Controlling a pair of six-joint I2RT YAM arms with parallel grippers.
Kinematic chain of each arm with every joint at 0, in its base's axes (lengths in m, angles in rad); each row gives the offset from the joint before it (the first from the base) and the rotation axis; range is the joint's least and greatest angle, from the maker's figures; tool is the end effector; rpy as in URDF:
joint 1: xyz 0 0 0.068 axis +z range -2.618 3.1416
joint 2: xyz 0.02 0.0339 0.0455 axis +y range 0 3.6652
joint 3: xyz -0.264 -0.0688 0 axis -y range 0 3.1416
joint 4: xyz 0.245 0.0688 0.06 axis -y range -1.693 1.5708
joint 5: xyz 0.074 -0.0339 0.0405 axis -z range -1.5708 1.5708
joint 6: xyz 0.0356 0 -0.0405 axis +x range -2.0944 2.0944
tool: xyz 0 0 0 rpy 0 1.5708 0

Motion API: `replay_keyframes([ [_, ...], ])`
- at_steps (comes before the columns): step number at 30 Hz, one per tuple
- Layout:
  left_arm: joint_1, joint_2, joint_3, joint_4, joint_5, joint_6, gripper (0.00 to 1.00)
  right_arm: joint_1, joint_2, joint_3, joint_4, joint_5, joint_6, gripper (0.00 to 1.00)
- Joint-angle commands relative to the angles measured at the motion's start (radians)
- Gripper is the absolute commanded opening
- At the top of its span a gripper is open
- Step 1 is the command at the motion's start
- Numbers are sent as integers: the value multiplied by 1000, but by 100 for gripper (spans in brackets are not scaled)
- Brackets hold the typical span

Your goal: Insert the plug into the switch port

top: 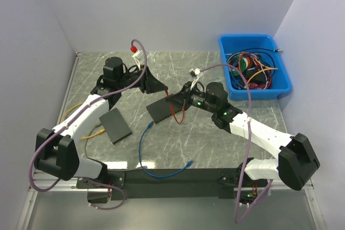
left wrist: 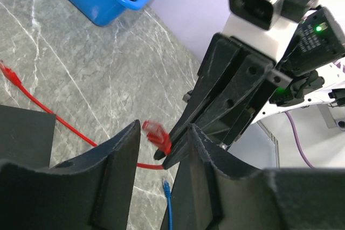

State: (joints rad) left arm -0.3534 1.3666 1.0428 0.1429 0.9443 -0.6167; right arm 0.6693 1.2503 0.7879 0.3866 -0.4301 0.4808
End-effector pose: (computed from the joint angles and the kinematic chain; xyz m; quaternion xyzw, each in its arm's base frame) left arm 0.2819 -0.1347 0.3339 0.1989 0.7164 -0.5749 0.3416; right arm 0.2174 0.1909 0.3004 -0.2119 0.6997 0.4925 0.4722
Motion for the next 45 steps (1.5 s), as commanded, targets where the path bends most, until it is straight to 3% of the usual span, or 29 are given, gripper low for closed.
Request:
replay_keyframes([
  [1,-6,-18,20,6,2,26,47,-4,9,-18,81,-38,15,0],
  [15,-12,-11,26,-8,2,41,33,-5,37,-9,55,-1,1,0],
  [21,-13,-12,26,-12,-1,44,19,-5,60,10,49,-10,2,0],
  [25,-15,-14,31,-23,-16,54,3,-5,75,20,29,-4,-1,0],
  [26,-15,-14,31,-32,-21,55,2,-5,78,28,21,-1,-8,19],
  [28,-15,-14,33,-37,-32,60,1,-4,80,34,-3,7,-16,42],
  [29,-15,-15,34,-43,-36,61,1,-5,77,33,-14,23,-28,65],
  [31,-15,-23,34,-48,-50,67,1,-7,51,16,-26,37,-31,72],
  [37,-16,-24,33,-43,-42,61,1,-71,-37,-78,95,-102,-5,73],
  [45,-22,-27,28,-29,-16,55,1,-97,-11,-96,234,-243,65,56],
])
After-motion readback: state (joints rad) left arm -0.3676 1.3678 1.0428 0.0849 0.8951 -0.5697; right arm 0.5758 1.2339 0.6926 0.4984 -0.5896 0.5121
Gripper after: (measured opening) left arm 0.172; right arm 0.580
